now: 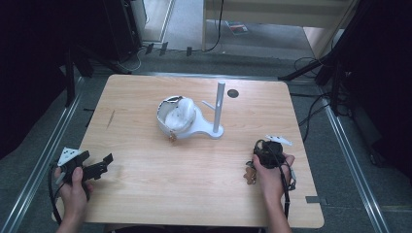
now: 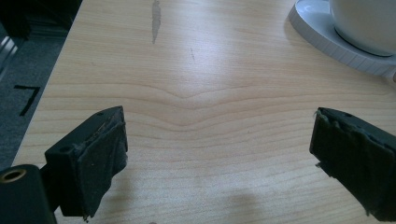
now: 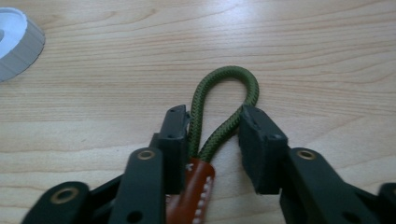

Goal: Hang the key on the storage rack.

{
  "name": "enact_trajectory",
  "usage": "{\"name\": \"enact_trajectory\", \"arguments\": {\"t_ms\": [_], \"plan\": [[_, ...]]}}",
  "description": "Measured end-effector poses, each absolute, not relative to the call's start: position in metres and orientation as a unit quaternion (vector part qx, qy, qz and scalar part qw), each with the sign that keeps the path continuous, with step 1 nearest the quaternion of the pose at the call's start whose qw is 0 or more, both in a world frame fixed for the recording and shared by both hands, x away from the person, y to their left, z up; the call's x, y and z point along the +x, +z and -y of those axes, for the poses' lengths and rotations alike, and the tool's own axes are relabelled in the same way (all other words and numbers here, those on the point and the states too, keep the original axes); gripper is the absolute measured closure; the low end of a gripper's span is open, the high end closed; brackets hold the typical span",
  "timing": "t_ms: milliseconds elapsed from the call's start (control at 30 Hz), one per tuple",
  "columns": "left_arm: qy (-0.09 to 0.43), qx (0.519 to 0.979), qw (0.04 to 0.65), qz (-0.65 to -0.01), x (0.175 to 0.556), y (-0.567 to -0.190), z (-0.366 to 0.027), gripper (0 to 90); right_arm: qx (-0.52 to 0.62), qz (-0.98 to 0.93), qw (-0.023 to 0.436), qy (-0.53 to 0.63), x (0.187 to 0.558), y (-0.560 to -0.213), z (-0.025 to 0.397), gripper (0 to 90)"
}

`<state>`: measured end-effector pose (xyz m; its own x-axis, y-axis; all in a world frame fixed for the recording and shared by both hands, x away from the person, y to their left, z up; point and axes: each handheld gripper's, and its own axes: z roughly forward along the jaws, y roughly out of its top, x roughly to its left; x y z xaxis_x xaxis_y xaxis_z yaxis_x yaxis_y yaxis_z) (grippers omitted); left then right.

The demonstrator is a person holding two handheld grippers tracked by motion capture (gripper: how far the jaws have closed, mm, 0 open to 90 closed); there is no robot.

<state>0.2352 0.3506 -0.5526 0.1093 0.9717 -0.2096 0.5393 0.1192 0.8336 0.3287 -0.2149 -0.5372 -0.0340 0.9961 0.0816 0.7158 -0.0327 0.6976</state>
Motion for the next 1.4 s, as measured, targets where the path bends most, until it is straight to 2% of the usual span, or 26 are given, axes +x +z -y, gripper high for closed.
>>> {"name": "enact_trajectory", "arguments": {"t_ms": [167, 300, 433, 800, 833, 1400], "plan": [[0.256, 0.611, 0.424, -0.617, 0.235, -0.553, -0.351, 4.8, 0.637, -0.668, 0.249, 0.292, 0.327, -0.539, 0.205, 76.5], [0.256, 0.611, 0.425, -0.618, 0.235, -0.553, -0.351, 4.9, 0.635, -0.67, 0.242, 0.298, 0.327, -0.538, 0.207, 80.0], [0.256, 0.61, 0.424, -0.618, 0.235, -0.553, -0.351, 5.1, 0.637, -0.665, 0.232, 0.314, 0.326, -0.538, 0.211, 82.0], [0.254, 0.611, 0.423, -0.619, 0.236, -0.553, -0.351, 5.2, 0.616, -0.646, 0.26, 0.367, 0.313, -0.524, 0.21, 83.6], [0.254, 0.611, 0.423, -0.619, 0.236, -0.553, -0.351, 5.2, 0.611, -0.646, 0.264, 0.374, 0.312, -0.522, 0.21, 86.9], [0.252, 0.613, 0.42, -0.62, 0.236, -0.553, -0.351, 5.2, 0.571, -0.641, 0.295, 0.419, 0.297, -0.5, 0.195, 87.1]]}}
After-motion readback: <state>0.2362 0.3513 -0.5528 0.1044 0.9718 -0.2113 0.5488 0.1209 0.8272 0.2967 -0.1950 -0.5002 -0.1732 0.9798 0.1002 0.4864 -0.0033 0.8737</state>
